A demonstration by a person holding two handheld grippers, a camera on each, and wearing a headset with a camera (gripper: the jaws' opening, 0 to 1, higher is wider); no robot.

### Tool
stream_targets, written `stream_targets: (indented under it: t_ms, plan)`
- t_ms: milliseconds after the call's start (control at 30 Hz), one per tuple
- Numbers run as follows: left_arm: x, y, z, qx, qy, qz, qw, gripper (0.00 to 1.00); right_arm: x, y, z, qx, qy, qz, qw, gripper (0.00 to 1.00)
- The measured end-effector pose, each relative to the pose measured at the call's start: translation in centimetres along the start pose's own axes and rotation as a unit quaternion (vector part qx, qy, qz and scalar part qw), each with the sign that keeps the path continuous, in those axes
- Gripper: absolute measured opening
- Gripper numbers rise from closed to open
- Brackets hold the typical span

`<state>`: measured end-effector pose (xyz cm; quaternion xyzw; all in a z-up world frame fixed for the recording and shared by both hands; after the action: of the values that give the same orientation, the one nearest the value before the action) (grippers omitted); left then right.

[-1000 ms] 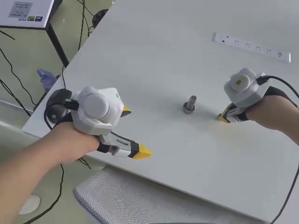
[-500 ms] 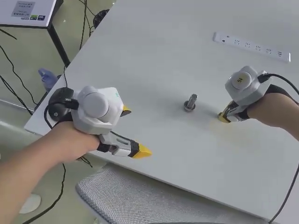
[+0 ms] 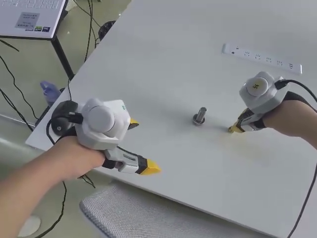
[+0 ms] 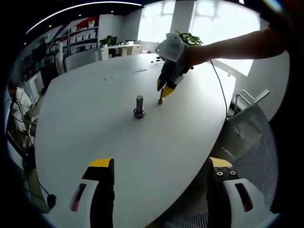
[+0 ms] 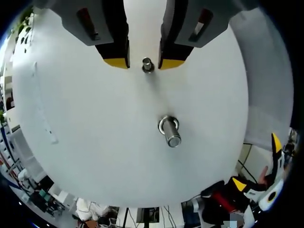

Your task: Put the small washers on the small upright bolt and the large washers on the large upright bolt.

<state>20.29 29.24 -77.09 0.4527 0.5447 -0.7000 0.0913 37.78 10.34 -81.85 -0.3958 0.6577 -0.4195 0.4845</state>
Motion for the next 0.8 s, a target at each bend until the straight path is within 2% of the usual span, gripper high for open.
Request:
stream_targets:
  t_ms: [267, 433, 567, 700, 800]
  plan:
    - [0.1, -0.1, -0.2, -0.002, -0.002, 0.002, 1.0, 0.79, -0.1, -1.9, -0.1, 0.012, -0.002, 0.011, 0.9999, 0.25]
    - [0.1, -0.2, -0.1, -0.001, 0.002, 0.0, 1.0, 0.79, 0.1, -2.9, -0.9, 0.012, 0.003, 0.03, 0.9995, 0.25]
    - [-0.1, -0.4, 0.0, -0.001, 0.004, 0.002, 1.0, 0.8, 0.0, -3.9, -1.6, 0.015, 0.011, 0.058, 0.9982, 0.26]
    - [-0.1, -0.6, 0.0, -0.003, 0.003, 0.004, 1.0, 0.79, -0.2, -4.8, -2.3, 0.012, 0.025, 0.096, 0.9949, 0.27]
    - [-0.1, -0.6, 0.0, -0.001, -0.003, 0.006, 1.0, 0.79, -0.1, -5.5, -2.6, 0.018, 0.035, 0.115, 0.9925, 0.28]
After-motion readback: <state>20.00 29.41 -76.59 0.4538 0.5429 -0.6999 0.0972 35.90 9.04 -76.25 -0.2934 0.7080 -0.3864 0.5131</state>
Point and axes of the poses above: the centre of the closed fingertips' face, and the gripper's own axes: y roughly forward along the fingers, z roughly to its right, x roughly out of its underside, the point moved 1 cm from there along -y, roughly backward along the fingers, and after that the axes turned 14 degrees about -x, right-handed, at the moved point
